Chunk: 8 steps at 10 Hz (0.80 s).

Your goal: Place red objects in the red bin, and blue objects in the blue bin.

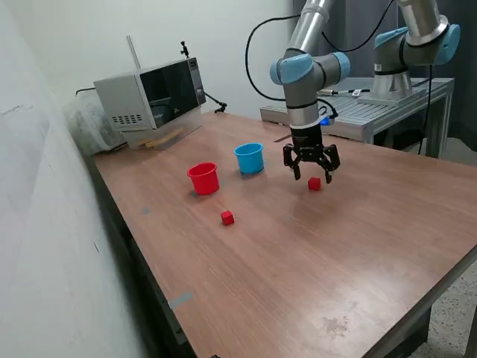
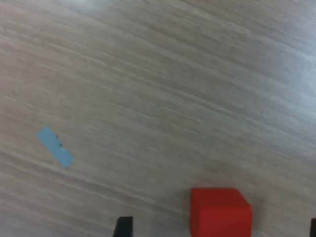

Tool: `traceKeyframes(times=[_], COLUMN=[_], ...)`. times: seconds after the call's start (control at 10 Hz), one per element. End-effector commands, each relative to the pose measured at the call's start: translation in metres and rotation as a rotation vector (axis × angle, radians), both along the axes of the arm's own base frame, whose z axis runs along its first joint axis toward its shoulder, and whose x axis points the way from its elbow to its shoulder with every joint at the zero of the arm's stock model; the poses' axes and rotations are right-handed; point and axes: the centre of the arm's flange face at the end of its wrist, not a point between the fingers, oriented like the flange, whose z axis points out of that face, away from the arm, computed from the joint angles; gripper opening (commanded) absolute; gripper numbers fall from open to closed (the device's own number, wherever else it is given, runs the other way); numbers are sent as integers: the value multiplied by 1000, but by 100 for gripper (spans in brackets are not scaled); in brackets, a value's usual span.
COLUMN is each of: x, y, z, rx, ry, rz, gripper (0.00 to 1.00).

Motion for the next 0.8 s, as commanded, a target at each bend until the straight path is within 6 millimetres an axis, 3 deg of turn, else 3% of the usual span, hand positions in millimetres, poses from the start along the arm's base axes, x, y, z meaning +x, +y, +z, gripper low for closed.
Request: traceKeyframes(times=[0.0,0.1,0.5,0.6,0.7], x=[0,1,0,-1,-1], y=[1,1,2,1,1], z=[-7,-8,-3,16,50], rx=[0,0,6,10,10], ry=[-10,-12,-6,20,65], rz=[0,0,29,30,30], gripper=[100,0,0,0,0])
